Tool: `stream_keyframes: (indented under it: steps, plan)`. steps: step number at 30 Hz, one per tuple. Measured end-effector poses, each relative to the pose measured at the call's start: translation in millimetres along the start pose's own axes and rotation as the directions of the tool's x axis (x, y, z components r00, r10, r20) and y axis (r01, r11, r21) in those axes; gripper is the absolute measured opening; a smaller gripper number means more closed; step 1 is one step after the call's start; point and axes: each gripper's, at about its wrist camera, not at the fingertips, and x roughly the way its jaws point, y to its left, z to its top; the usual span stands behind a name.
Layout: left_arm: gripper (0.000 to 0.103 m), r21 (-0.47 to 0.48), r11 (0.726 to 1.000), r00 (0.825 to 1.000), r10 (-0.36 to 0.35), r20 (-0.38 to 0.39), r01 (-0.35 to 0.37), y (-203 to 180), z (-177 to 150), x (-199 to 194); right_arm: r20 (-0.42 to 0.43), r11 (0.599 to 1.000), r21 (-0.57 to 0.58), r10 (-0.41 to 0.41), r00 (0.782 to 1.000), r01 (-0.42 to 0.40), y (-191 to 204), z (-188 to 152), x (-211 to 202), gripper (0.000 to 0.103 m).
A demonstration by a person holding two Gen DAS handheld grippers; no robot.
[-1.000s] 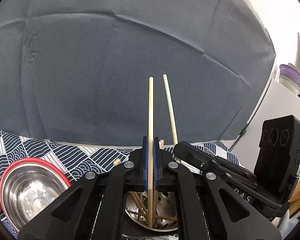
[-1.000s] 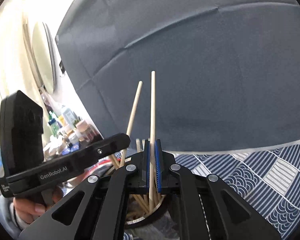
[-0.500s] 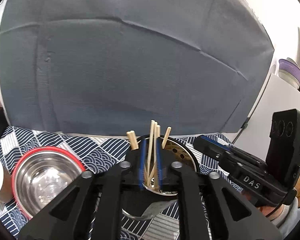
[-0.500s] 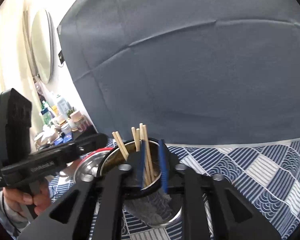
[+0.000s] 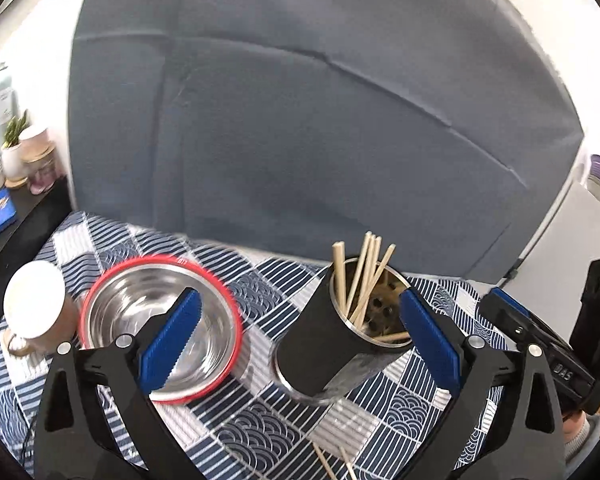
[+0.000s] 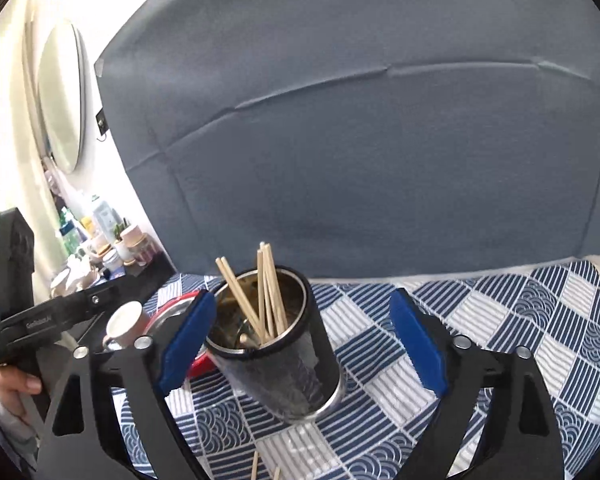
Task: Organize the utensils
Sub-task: 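Open both tools to release the chopsticks into the black holder, then move both open tools back over the last loose chopsticks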
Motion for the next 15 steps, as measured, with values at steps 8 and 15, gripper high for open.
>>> stream_keyframes:
  steps: [8, 15]
  plan:
    - [0.097, 0.006, 0.999, 0.993, 0.032, -0.109, -0.032, 5.6, -25.4, 4.2, -0.084, 0.998, 0.039, -0.049, 0.995, 0.052, -7.3, -24.6, -7.4, 0.087]
    - [0.097, 0.0, 0.999, 0.977, 0.052, -0.209, -0.053, 8.3, -60.5, 13.2, -0.226, 0.997, -0.01, -0.076, 0.971, 0.076, -0.7, -70.6, 0.1, 0.087]
